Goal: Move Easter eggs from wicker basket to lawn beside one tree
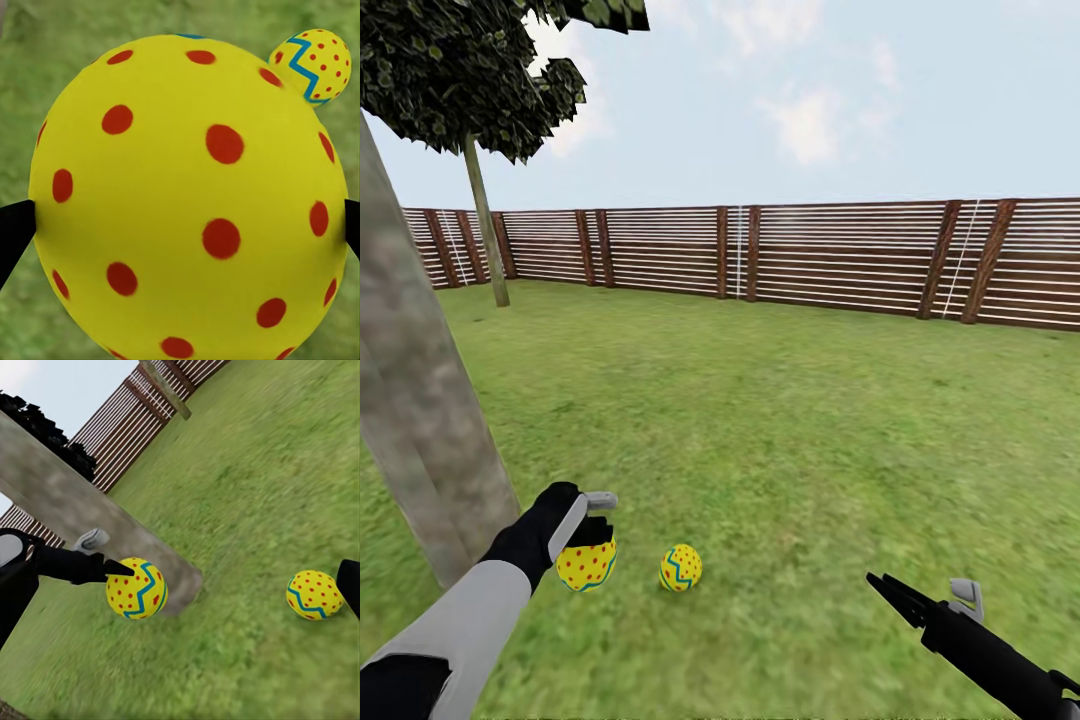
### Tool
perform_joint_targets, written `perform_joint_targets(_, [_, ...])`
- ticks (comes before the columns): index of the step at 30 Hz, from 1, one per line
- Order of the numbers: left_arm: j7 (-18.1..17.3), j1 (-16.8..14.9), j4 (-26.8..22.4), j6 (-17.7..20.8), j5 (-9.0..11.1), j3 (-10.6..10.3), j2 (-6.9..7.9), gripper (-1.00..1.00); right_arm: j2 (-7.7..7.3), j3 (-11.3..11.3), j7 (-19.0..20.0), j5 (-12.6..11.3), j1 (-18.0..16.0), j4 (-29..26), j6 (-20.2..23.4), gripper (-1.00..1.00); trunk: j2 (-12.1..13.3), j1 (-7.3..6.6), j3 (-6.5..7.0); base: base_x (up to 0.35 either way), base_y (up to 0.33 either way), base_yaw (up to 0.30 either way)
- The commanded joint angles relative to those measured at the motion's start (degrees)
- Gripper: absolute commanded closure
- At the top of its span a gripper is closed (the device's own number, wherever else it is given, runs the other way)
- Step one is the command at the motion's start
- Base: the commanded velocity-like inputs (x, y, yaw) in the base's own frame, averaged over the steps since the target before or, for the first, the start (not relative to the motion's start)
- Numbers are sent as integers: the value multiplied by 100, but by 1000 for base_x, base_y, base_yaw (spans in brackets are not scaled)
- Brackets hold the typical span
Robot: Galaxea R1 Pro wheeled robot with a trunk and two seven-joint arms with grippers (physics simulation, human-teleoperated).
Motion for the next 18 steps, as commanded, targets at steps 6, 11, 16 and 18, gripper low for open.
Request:
perform_joint_targets(6, [45,-3,-7,17,57,-39,8,100,-1,-3,7,-24,-4,0,38,-100,-245,131,-114,0,0,0])
perform_joint_targets(11, [45,-3,-7,17,57,-39,8,100,-1,-3,7,-24,-4,0,38,-100,-445,241,-204,0,0,0])
perform_joint_targets(16, [45,-3,-7,-73,51,-39,8,100,-1,-3,7,-24,-3,0,38,-100,-646,351,-294,0,0,0])
perform_joint_targets(18, [45,-3,-7,-92,49,-39,8,100,-1,-3,7,-24,-2,0,38,-100,-726,395,-329,0,0,0])
